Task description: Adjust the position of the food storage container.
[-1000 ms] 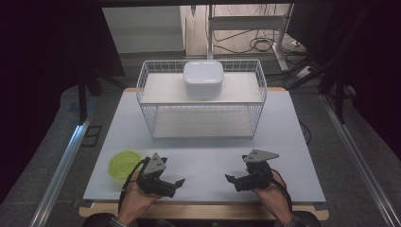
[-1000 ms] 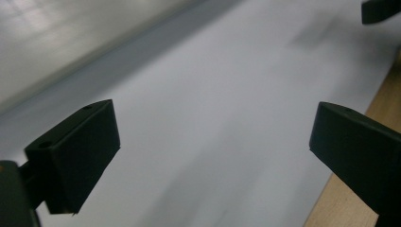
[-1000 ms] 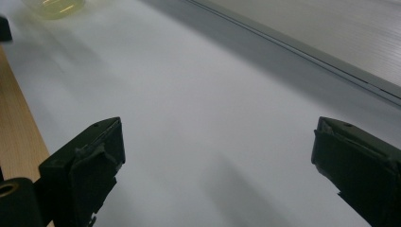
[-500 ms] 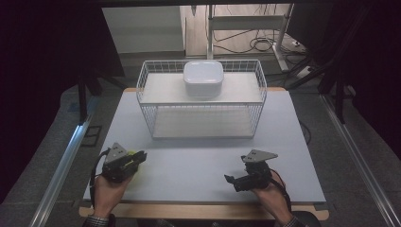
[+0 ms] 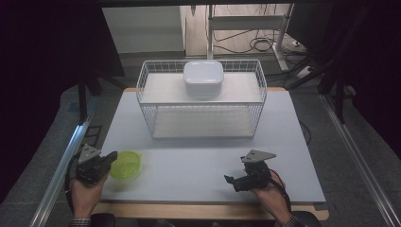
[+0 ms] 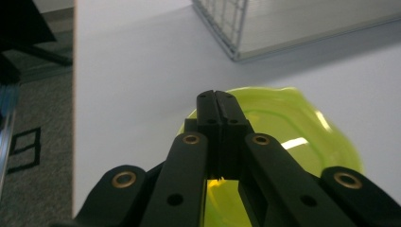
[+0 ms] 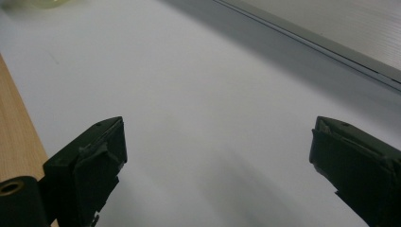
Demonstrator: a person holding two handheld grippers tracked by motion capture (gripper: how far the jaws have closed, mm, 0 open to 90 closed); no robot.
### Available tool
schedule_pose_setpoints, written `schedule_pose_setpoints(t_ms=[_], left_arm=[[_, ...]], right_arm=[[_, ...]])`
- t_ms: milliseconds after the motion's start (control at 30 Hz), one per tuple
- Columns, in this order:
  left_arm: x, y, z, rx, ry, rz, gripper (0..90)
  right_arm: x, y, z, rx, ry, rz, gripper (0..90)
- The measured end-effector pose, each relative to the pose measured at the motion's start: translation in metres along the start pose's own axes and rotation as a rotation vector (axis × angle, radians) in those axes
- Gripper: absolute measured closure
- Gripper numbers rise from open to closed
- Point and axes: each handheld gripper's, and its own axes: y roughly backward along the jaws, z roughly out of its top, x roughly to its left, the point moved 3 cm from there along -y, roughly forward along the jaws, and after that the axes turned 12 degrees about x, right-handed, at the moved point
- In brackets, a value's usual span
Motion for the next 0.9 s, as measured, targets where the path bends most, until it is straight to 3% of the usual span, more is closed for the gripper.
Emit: schedule_pose_setpoints(t_ms=[267,433,633,900], left_arm=[[0.016,0.0,-0.016,0.041,0.04,0.056,89.7],[0.016,-0.006,-0.021,0.093,0.048,0.067,89.7],[0.012,-0.01,-0.02,0.095,0.067,0.029,89.7],[-0.01,-0.018,-0.011,0.094,0.027,-0.039,89.7]], right_arm=[[0.0,-0.001,-0.001,0.011,-0.001,-0.003,5.0],[0.0,-0.002,-0.001,0.017,-0.002,-0.006,5.1],[0.0,-0.003,-0.001,0.027,-0.002,-0.007,5.1],[0.0,-0.004,-0.001,0.034,-0.003,-0.008,5.2]])
